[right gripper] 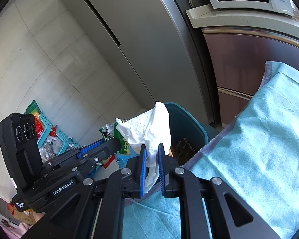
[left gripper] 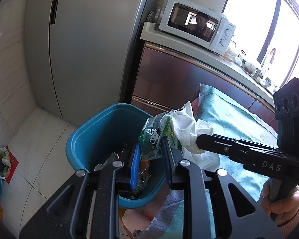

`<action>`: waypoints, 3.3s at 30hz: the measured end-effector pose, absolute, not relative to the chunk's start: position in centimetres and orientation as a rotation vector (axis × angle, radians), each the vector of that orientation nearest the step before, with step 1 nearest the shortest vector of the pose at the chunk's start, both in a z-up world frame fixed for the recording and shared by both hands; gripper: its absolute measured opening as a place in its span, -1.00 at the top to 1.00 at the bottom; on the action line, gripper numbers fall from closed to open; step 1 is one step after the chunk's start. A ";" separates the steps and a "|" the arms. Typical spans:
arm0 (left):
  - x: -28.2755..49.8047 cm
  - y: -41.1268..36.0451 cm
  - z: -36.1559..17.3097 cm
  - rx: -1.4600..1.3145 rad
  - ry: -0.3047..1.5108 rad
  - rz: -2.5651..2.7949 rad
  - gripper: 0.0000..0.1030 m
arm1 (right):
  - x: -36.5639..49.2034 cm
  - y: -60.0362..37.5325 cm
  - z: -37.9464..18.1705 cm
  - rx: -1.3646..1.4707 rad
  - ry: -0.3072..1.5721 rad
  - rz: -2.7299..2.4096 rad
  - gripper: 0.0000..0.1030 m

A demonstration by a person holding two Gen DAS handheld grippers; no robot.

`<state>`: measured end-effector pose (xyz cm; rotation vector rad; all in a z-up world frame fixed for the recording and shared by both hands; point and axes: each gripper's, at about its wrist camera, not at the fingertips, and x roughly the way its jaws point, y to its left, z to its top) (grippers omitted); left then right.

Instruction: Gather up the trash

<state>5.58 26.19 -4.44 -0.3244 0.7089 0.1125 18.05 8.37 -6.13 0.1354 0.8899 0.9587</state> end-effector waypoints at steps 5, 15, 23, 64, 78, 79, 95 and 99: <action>6.0 26.4 -4.8 -0.328 0.718 0.120 0.62 | 18.3 9.1 -6.4 0.136 0.906 0.951 0.78; 6.8 26.4 -5.8 -0.323 0.742 0.130 0.63 | 18.7 10.6 -7.1 0.114 0.925 0.935 0.78; 7.4 26.5 -6.5 -0.331 0.758 0.133 0.63 | 19.1 12.1 -7.7 0.095 0.951 0.910 0.76; -0.6 17.4 -2.4 -0.165 0.549 0.046 -0.89 | 7.2 -6.1 -2.8 0.050 0.577 0.565 -0.87; -1.9 7.3 -0.5 -0.064 0.382 -0.094 -0.89 | 0.2 -17.5 -3.2 0.100 0.374 0.180 -0.87; -1.9 6.7 -0.5 -0.059 0.376 -0.100 -0.89 | -0.3 -18.0 -3.2 0.101 0.348 0.165 -0.87; -3.8 1.0 -0.7 0.016 0.300 -0.150 -0.89 | -3.1 -20.3 -3.6 0.126 0.307 0.080 -0.87; -3.6 0.9 -0.7 0.012 0.300 -0.148 -0.89 | -3.7 -20.6 -3.4 0.132 0.286 0.069 -0.87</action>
